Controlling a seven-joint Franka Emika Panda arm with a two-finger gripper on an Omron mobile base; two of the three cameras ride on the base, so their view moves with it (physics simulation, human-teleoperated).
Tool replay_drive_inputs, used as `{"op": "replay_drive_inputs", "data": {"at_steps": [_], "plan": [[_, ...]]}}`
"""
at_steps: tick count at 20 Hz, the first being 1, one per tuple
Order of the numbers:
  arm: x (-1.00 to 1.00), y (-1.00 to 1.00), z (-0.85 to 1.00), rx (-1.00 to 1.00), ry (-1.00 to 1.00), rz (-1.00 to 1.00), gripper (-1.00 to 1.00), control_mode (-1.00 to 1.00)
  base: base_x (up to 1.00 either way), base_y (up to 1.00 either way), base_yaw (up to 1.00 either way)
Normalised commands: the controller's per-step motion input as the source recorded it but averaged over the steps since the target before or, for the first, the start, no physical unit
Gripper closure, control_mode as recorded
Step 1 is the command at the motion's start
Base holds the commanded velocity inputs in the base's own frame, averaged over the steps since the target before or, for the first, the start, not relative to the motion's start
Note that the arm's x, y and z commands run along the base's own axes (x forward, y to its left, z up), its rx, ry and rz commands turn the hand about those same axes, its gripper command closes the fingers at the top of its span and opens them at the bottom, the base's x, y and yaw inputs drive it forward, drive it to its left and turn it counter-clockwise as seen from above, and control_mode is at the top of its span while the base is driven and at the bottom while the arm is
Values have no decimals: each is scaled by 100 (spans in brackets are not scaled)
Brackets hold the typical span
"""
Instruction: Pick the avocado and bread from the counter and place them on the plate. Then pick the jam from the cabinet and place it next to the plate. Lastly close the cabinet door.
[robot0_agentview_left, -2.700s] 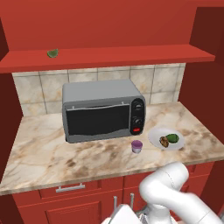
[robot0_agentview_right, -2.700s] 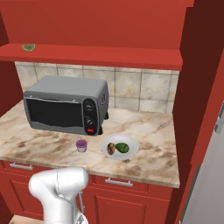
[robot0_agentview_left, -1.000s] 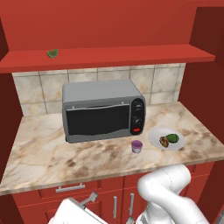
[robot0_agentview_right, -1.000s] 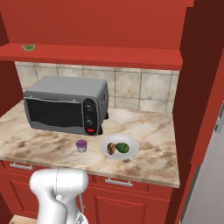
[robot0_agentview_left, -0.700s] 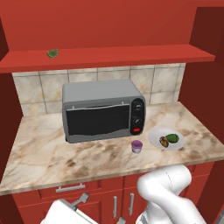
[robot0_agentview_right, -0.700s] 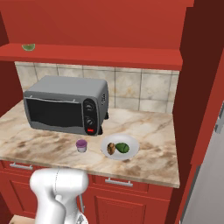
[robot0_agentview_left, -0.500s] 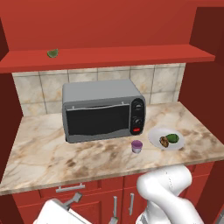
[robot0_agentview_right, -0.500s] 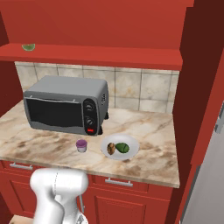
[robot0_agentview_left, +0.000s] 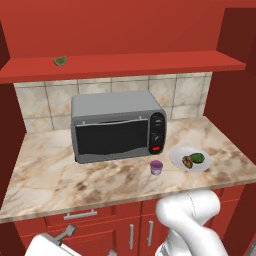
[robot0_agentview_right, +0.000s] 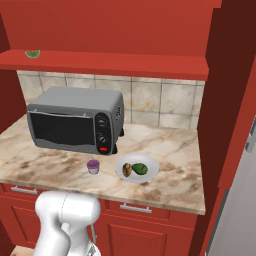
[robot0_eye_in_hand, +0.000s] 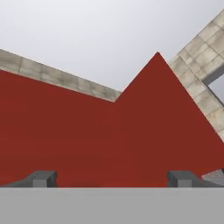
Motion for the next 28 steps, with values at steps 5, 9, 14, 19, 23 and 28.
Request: {"op": "replay_drive_inputs", "data": {"at_steps": [5,9,14,19,23,28], "plan": [[13,30,-16,0,5,8,-100,-100,0,0,0],[30,33,-13,-1,6,8,-100,-100,0,0,0],[37,31,-4,-1,6,8,-100,-100,0,0,0],[26,32,-9,-2,5,8,-100,-100,0,0,0],[20,37,-4,-2,2,8,-100,-100,0,0,0],[20,34,0,0,0,7,-100,-100,0,0,0]]}}
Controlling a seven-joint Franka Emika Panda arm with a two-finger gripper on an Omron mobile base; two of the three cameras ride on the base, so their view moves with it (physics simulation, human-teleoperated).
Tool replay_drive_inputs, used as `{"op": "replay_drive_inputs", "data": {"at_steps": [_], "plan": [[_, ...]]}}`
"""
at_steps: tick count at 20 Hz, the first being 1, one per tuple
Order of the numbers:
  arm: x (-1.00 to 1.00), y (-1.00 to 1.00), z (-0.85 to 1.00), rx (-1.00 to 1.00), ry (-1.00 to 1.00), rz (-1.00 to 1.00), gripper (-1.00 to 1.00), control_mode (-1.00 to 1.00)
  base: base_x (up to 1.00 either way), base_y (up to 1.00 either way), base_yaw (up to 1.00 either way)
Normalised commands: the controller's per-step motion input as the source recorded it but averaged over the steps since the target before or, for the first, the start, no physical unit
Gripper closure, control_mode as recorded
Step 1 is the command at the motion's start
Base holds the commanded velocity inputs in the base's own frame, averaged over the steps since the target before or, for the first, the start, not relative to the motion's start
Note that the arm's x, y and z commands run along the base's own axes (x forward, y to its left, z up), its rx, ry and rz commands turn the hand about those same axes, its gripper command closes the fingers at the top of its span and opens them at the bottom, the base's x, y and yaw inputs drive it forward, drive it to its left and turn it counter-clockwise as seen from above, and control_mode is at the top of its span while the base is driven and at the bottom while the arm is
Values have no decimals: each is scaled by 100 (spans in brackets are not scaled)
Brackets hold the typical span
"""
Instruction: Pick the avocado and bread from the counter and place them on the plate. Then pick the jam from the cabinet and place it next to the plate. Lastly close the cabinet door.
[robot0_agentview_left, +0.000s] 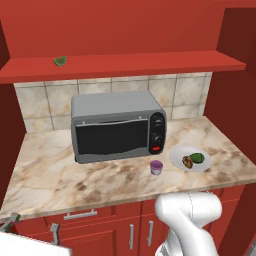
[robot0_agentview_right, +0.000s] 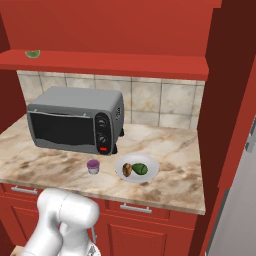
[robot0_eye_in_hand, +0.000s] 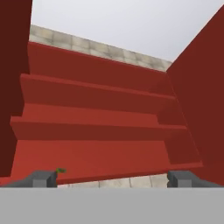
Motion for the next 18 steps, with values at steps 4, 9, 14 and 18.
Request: {"op": "replay_drive_inputs", "data": {"at_steps": [4,9,14,18], "plan": [[20,23,0,0,0,6,-100,-100,0,0,0],[24,17,0,0,0,6,-100,-100,0,0,0],[29,17,0,0,0,5,-100,-100,0,0,0],[38,26,0,0,0,5,-100,-100,0,0,0]]}}
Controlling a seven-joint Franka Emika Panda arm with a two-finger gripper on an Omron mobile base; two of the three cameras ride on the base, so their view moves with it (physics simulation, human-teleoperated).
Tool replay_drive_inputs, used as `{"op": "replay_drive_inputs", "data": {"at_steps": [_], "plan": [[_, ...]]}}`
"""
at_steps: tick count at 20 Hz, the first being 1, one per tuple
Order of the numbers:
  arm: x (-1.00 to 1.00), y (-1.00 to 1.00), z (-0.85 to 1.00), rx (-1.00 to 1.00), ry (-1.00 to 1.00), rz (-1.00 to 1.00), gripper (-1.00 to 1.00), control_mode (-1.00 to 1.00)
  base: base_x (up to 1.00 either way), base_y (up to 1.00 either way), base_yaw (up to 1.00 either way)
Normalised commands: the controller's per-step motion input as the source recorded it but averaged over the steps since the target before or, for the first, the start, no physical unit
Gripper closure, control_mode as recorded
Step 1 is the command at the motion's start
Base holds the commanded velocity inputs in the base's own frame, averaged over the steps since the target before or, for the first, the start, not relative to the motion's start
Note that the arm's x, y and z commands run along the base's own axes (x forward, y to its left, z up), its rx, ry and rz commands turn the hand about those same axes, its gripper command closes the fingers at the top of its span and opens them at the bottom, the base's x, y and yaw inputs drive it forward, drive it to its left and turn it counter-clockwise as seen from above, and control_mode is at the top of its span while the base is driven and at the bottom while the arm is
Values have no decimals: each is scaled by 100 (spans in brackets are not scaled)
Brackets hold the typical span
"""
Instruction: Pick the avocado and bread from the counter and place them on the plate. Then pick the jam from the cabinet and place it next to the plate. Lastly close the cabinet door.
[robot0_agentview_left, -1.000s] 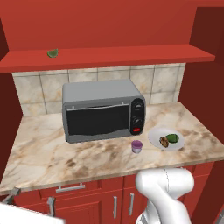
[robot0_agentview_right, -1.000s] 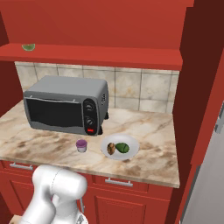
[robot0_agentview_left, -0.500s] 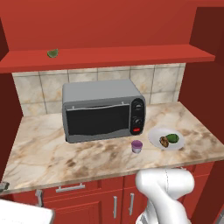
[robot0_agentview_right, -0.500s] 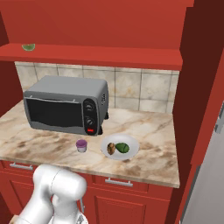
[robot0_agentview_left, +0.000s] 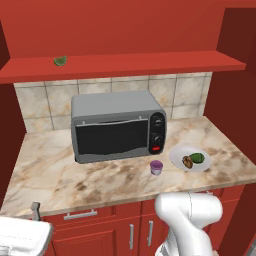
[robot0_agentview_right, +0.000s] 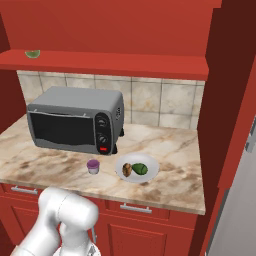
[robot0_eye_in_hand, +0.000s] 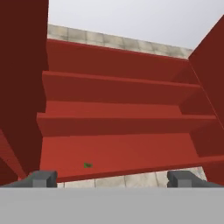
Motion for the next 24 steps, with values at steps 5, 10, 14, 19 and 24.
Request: {"op": "replay_drive_inputs", "data": {"at_steps": [5,10,14,19,24], "plan": [[34,36,-4,-2,0,6,-100,-100,0,0,0],[24,52,-14,-6,0,5,-100,-100,0,0,0],[24,57,-14,-7,0,5,-100,-100,0,0,0],[15,51,-12,-3,0,5,-100,-100,0,0,0],[8,47,-8,0,0,4,-100,-100,0,0,0]]}}
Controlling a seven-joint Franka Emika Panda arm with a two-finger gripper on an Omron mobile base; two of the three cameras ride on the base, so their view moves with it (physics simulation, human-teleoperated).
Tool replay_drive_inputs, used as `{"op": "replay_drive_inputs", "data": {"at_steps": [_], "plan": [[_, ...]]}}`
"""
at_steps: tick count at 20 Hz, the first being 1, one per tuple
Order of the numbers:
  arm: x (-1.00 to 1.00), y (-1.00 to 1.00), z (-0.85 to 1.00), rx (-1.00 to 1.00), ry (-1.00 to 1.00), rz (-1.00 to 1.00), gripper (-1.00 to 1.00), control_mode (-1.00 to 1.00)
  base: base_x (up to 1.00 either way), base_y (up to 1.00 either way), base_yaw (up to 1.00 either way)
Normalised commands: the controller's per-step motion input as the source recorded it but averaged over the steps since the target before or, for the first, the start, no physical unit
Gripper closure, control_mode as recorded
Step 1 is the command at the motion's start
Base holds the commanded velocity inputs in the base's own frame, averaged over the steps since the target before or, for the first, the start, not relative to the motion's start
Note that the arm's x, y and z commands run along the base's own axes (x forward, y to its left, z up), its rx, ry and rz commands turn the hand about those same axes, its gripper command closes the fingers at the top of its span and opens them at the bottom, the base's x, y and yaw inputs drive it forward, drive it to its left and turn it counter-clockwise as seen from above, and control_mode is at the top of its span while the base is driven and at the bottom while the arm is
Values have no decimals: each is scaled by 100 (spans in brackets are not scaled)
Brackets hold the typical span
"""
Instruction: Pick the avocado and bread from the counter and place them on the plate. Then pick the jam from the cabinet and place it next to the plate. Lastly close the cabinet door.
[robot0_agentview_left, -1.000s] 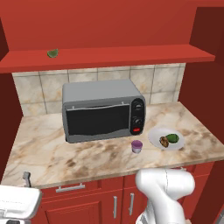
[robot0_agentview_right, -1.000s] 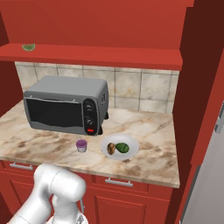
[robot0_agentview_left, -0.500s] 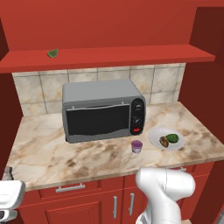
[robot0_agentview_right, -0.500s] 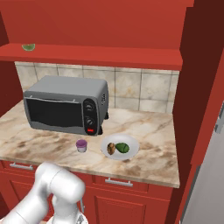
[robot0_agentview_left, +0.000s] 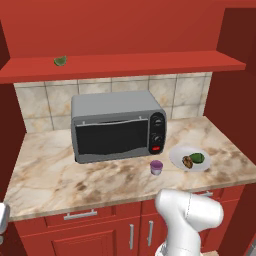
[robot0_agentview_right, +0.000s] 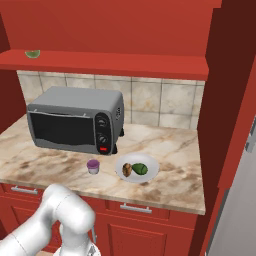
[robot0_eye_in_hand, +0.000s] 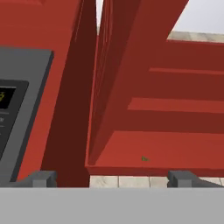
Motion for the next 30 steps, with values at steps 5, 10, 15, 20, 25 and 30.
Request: {"op": "replay_drive_inputs", "data": {"at_steps": [5,10,15,20,25,30], "plan": [[17,46,-16,0,0,4,-100,-100,0,0,0],[20,41,-24,0,0,5,-100,-100,0,0,0],[9,35,2,0,0,4,-100,-100,0,0,0],[0,8,28,0,-1,1,-100,-100,0,0,0],[0,0,35,1,-6,0,-100,-100,0,0,0],[0,-4,47,5,-6,0,-100,-100,0,0,0]]}}
